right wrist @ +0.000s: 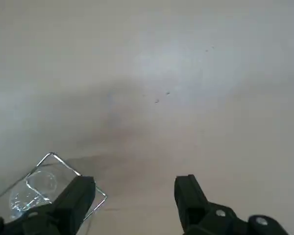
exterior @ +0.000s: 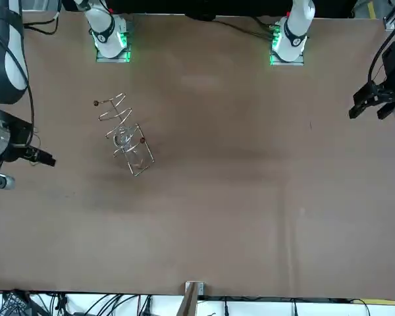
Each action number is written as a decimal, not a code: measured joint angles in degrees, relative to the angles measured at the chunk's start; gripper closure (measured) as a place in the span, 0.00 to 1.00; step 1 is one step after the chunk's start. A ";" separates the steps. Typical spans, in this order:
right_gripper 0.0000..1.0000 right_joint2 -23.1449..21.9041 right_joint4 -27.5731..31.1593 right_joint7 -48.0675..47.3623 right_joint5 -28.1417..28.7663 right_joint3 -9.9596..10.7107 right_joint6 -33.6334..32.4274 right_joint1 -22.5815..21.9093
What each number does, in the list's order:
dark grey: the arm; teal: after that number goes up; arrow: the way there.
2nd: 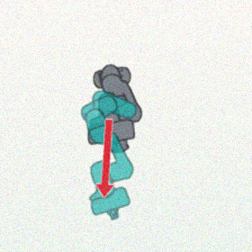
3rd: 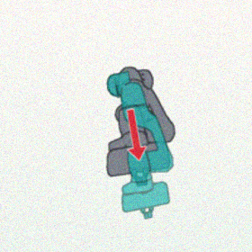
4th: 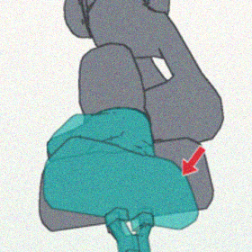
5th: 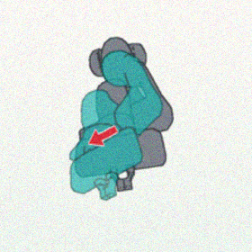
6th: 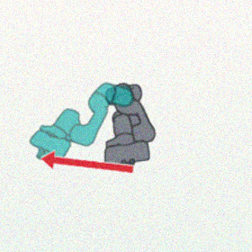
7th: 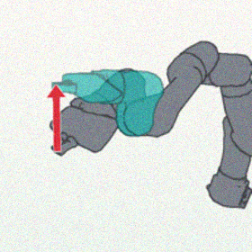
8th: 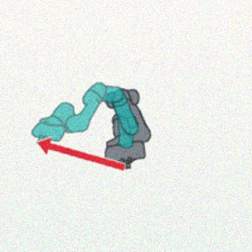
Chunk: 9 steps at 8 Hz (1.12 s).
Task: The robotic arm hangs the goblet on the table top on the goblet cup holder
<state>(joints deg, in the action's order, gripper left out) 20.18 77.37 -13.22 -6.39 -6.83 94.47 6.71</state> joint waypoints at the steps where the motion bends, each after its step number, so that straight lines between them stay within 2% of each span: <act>1: 0.00 -0.43 -0.68 0.01 -0.01 0.22 -0.05 0.88; 4: 0.00 -3.27 -1.59 0.70 0.58 0.21 -0.08 5.02; 6: 0.00 -6.39 -1.50 1.12 2.36 0.09 -3.04 5.67; 9: 0.00 -7.80 -1.43 0.57 2.82 -1.99 -8.30 5.33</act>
<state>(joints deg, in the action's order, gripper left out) 12.39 75.94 -12.65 -3.57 -8.82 86.17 12.04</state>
